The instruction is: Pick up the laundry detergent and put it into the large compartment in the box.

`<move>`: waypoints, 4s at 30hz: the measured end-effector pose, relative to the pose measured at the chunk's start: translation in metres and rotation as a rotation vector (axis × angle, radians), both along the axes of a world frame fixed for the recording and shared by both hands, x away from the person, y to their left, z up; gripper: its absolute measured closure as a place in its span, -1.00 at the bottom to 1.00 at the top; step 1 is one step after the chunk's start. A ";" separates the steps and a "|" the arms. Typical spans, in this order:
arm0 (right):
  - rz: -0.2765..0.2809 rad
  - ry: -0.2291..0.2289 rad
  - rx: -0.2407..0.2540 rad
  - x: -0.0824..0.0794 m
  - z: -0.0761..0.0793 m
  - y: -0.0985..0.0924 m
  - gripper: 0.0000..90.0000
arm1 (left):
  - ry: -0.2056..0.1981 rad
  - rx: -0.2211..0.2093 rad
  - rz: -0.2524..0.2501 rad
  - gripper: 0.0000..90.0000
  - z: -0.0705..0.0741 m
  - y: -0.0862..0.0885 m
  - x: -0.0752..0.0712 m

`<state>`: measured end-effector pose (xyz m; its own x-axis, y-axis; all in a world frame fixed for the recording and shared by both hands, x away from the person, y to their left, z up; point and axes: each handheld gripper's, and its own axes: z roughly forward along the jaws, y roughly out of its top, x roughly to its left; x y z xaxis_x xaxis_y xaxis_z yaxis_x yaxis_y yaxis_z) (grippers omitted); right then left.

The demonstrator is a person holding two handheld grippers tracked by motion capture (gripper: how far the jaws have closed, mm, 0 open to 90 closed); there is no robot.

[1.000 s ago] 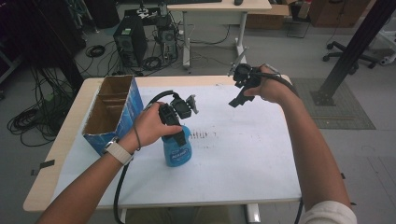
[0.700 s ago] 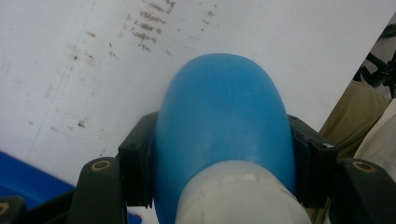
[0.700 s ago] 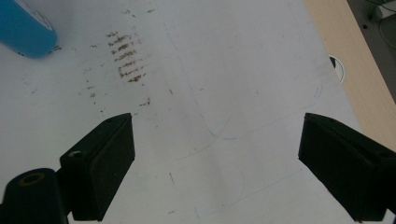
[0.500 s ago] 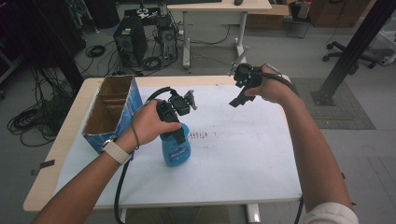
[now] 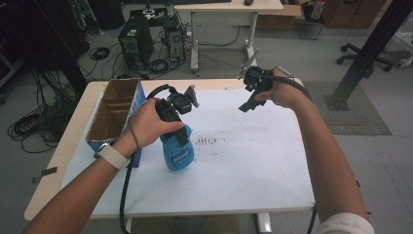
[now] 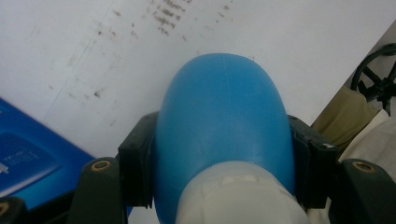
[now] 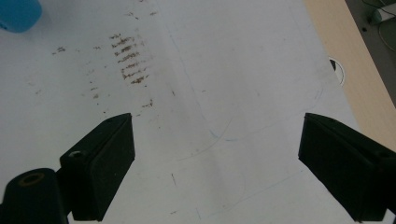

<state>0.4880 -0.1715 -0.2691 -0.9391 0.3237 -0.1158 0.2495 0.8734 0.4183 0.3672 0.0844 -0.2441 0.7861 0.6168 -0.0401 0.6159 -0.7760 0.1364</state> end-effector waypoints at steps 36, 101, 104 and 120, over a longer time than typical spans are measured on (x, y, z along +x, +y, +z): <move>0.002 -0.005 0.010 -0.002 0.003 -0.001 -0.76 | 0.003 -0.026 0.200 -0.17 0.083 0.020 -0.002; 0.018 -0.020 0.026 -0.001 0.009 0.005 -0.76 | -0.055 -0.049 0.618 -0.17 0.198 0.111 0.008; 0.019 -0.021 0.023 -0.001 0.009 0.004 -0.76 | -0.057 -0.046 0.635 -0.17 0.197 0.115 0.010; 0.021 -0.019 0.022 0.000 0.009 0.003 -0.76 | -0.058 -0.027 0.695 -0.17 0.192 0.135 0.021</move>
<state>0.4884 -0.1681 -0.2605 -0.9434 0.3063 -0.1270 0.2227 0.8691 0.4417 0.3885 0.2193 -0.0522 0.2110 0.9770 -0.0324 0.9595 -0.2007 0.1978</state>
